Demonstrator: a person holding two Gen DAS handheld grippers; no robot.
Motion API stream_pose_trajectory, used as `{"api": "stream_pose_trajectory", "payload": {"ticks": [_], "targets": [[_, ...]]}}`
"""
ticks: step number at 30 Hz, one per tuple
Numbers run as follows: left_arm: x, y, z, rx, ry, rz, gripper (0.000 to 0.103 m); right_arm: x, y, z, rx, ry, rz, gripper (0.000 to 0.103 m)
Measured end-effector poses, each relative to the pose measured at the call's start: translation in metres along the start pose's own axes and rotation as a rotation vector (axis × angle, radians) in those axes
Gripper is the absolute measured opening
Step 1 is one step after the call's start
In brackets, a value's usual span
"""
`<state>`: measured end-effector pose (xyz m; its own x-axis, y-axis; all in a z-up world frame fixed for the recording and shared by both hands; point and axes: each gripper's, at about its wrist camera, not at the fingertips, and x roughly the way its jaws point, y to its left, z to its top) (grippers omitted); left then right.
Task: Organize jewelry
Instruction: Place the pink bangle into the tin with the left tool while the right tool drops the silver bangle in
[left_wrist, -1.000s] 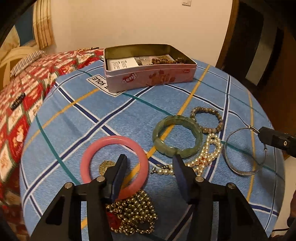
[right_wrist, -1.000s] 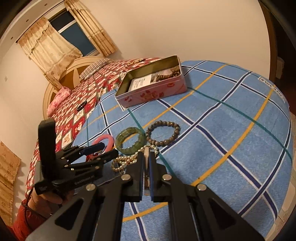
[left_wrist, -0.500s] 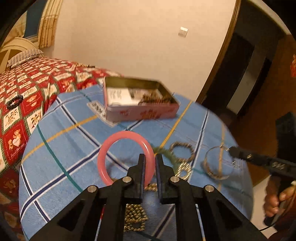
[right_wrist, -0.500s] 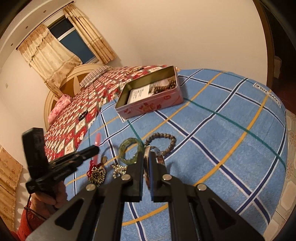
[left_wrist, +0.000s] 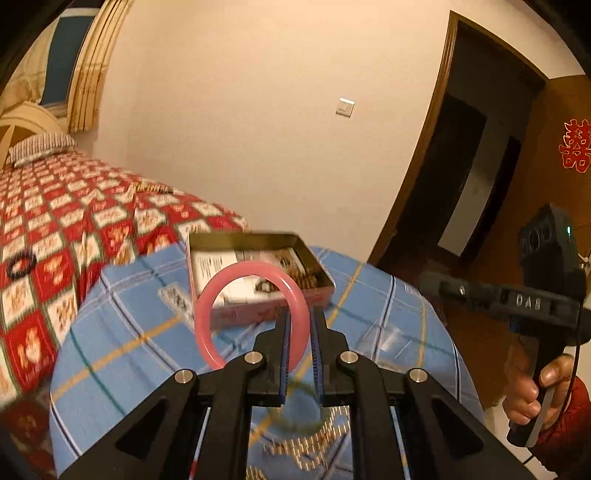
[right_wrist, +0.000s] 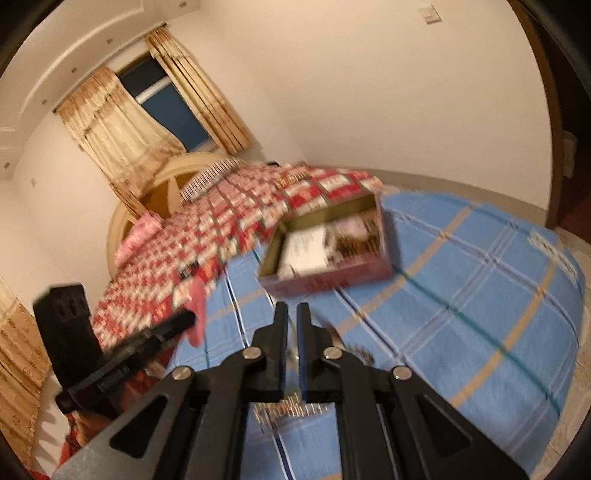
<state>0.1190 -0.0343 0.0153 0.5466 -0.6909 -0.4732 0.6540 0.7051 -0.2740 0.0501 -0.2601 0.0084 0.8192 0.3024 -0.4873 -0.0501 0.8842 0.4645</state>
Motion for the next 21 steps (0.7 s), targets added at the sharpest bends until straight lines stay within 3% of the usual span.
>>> {"api": "stream_pose_trajectory", "payload": {"ticks": [5, 9, 12, 17, 21], "targets": [[0.034, 0.009, 0.02, 0.008, 0.006, 0.049, 0.01, 0.032, 0.002, 0.041, 0.009, -0.032, 0.074, 0.007], [0.039, 0.015, 0.015, 0.008, 0.009, 0.025, 0.01, 0.041, -0.006, 0.043, -0.01, -0.014, 0.039, 0.011], [0.043, 0.023, 0.006, -0.015, 0.018, 0.029, 0.01, 0.05, -0.02, 0.021, -0.03, 0.078, -0.02, 0.018], [0.048, 0.024, 0.002, -0.036, 0.034, 0.035, 0.01, 0.101, -0.044, -0.027, -0.028, 0.303, -0.106, 0.019], [0.05, 0.019, 0.003, -0.008, 0.049, 0.036, 0.01, 0.132, -0.042, -0.041, -0.122, 0.372, -0.182, 0.018]]}}
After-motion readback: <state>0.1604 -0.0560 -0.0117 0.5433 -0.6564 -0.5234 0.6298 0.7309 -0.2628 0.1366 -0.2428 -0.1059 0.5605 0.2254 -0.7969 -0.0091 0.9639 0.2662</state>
